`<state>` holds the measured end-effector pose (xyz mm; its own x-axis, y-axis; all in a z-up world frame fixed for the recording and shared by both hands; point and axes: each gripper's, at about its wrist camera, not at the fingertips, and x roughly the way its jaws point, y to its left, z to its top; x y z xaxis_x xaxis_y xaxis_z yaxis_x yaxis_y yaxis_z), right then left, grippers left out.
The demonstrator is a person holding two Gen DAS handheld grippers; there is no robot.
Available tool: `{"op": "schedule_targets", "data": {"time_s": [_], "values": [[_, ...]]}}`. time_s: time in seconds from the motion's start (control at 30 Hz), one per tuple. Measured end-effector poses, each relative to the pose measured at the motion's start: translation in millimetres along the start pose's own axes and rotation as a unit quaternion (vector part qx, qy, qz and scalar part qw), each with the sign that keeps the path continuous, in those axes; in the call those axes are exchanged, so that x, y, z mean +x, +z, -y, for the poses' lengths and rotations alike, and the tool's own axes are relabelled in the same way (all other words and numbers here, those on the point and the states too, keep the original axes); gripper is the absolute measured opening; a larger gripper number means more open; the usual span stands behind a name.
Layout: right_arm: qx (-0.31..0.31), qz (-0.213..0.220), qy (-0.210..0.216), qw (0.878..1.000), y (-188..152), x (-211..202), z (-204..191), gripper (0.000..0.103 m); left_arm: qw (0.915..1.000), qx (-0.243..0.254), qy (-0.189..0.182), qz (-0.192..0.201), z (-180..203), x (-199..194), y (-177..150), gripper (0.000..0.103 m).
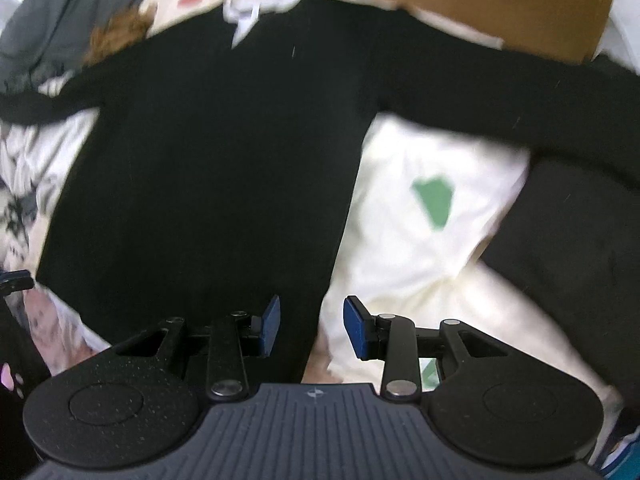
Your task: Fold clothes
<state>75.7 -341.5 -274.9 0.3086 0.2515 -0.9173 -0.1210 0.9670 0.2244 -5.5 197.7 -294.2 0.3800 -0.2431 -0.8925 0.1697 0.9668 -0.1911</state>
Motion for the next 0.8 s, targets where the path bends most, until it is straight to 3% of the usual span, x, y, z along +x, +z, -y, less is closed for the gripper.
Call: {"op": "schedule_targets", "data": {"time_s": [0.13, 0.27, 0.53, 0.8], "values": [[0.003, 0.041, -0.009, 0.999, 24, -42, 3, 0.043, 0.9993, -0.003, 0.020, 0.031, -4, -32, 29, 0.055], [-0.005, 0.085, -0.012, 0.996, 43, -90, 2, 0.051, 0.9967, -0.010, 0.040, 0.070, -10, -77, 61, 0.065], [-0.039, 0.132, -0.002, 0.991, 116, -134, -15, 0.055, 0.9849, -0.041, 0.090, 0.143, -44, -160, 120, 0.075], [-0.067, 0.135, -0.003, 0.989, 154, -148, -43, 0.060, 0.9711, -0.065, 0.133, 0.187, -104, -171, 185, 0.083]]}}
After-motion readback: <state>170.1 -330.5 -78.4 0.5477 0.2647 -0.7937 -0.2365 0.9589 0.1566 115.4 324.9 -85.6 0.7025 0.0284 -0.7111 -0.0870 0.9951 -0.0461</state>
